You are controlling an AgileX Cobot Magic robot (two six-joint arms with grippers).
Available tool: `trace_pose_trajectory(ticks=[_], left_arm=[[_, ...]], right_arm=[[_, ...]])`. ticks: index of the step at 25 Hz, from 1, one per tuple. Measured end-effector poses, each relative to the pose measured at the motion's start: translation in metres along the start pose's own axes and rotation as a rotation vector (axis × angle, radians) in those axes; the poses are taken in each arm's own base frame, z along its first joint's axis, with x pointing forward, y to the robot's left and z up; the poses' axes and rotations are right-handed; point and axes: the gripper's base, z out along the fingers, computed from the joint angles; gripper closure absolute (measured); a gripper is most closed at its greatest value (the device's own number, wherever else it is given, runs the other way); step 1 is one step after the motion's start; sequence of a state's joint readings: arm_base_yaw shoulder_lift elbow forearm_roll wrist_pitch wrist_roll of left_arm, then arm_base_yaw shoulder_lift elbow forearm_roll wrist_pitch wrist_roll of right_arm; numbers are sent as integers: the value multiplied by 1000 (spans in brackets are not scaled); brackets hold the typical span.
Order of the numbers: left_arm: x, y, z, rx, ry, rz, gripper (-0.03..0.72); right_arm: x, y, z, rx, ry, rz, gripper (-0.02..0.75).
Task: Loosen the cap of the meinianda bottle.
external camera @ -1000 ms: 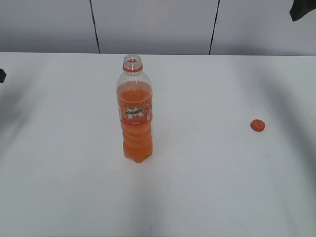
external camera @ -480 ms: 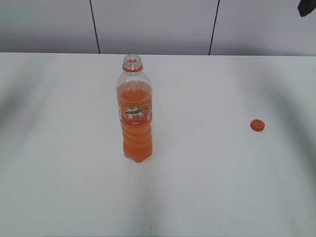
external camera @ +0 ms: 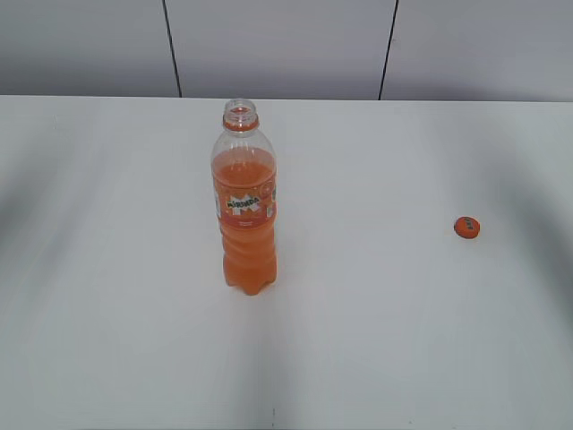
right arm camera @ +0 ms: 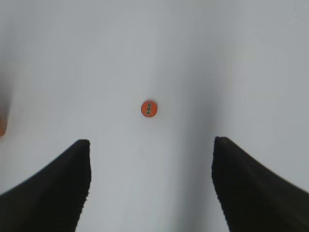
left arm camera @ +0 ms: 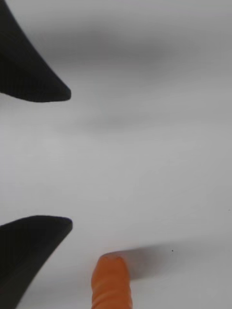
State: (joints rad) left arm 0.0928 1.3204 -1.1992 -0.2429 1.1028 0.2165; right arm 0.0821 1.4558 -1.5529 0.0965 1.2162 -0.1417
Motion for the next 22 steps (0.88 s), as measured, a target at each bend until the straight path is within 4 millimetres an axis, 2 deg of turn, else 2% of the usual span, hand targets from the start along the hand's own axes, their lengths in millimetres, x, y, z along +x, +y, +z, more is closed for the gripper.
trace_pose_trajectory(ticks=[8,13,18,22], left_arm=[[51,-6,-7,-23,-88,-9,234],[90,-4,-7,-96,-151,27,234],[134,-3,-17,-190,-213,77,234],[158,-4,-21,-221,-264,92,238]], right_arm=[[54,8,-27,0,0,1,153],[79,12,-35,0,-3,2,153],[96,14,-34,-2,15,4,153],[111,14,-26,-6,48,9,153]])
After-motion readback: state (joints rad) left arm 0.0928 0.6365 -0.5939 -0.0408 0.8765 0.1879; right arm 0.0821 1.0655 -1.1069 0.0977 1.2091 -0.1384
